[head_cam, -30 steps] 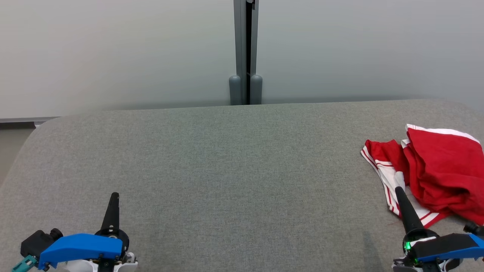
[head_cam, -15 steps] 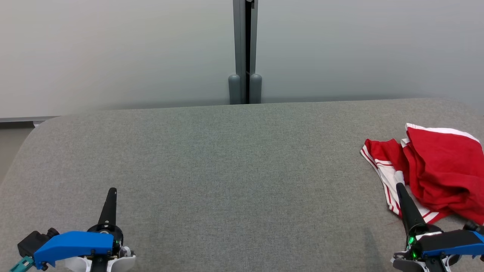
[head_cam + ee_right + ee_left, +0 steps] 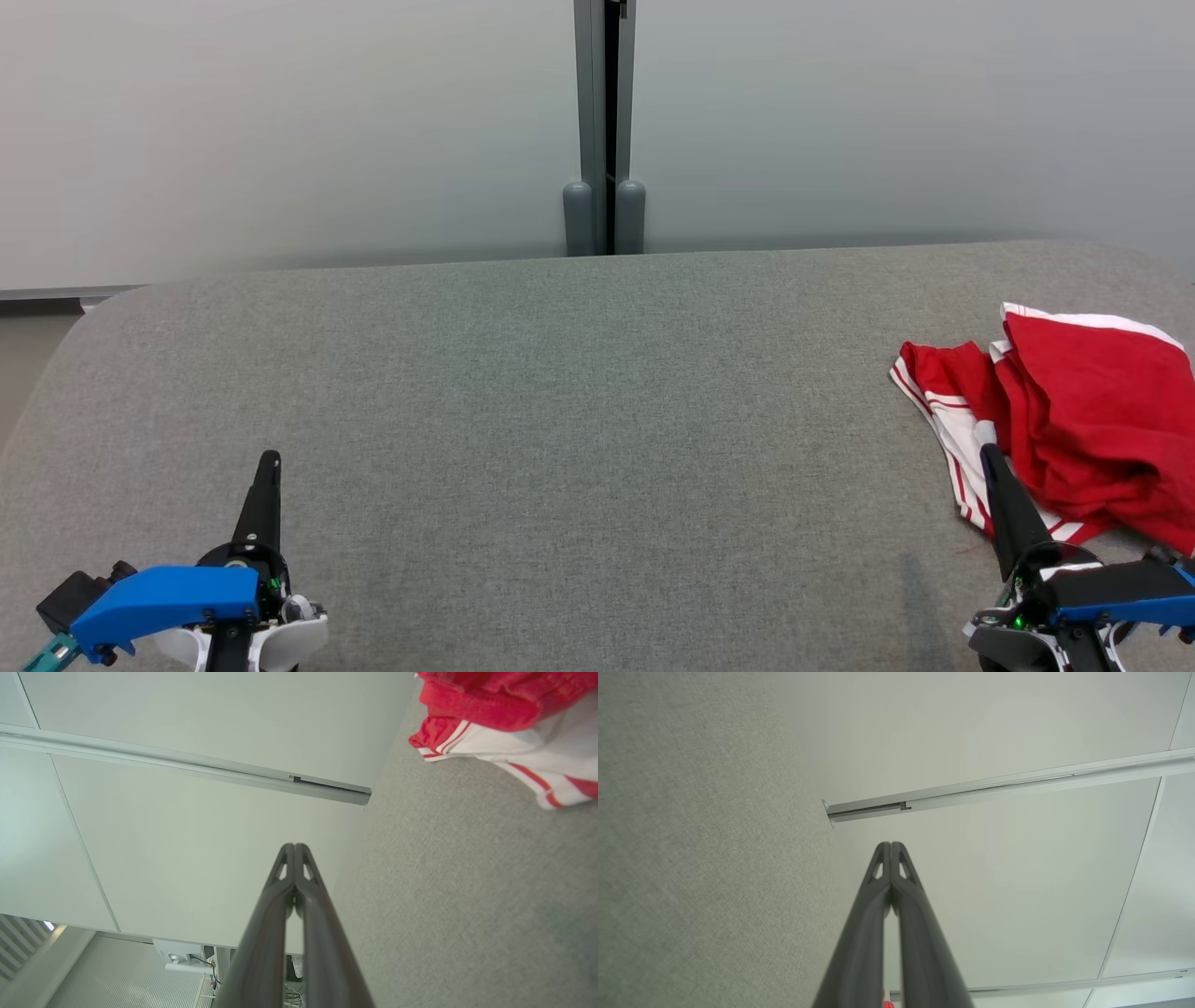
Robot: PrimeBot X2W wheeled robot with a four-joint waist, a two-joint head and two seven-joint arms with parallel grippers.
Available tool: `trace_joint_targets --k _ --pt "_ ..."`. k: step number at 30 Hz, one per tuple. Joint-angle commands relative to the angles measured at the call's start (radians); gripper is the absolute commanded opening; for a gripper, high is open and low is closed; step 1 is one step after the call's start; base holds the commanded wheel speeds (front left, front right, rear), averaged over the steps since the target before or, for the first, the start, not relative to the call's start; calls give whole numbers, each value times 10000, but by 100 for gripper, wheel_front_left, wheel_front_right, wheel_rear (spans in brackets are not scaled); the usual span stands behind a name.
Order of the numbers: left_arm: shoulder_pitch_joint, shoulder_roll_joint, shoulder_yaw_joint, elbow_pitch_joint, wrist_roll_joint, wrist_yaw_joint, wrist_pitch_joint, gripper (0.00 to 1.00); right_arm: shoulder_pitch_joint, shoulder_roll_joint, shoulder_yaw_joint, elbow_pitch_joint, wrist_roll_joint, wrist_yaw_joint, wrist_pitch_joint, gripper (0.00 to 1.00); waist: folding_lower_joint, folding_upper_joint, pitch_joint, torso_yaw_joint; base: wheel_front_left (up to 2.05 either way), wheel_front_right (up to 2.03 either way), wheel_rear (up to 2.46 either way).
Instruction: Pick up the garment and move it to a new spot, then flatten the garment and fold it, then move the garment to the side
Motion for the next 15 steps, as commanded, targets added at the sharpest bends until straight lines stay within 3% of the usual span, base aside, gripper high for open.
trace_joint_targets --k 1,15 --pt "-194 -24 109 -15 -205 -88 71 0 -236 -43 -35 35 251 4 63 0 0 -1 4 -2 0 0 0" --pt "-319 -221 448 45 -1044 -302 322 0 -439 -19 -86 275 1269 4 163 0 0 -1 37 -17 0 0 0"
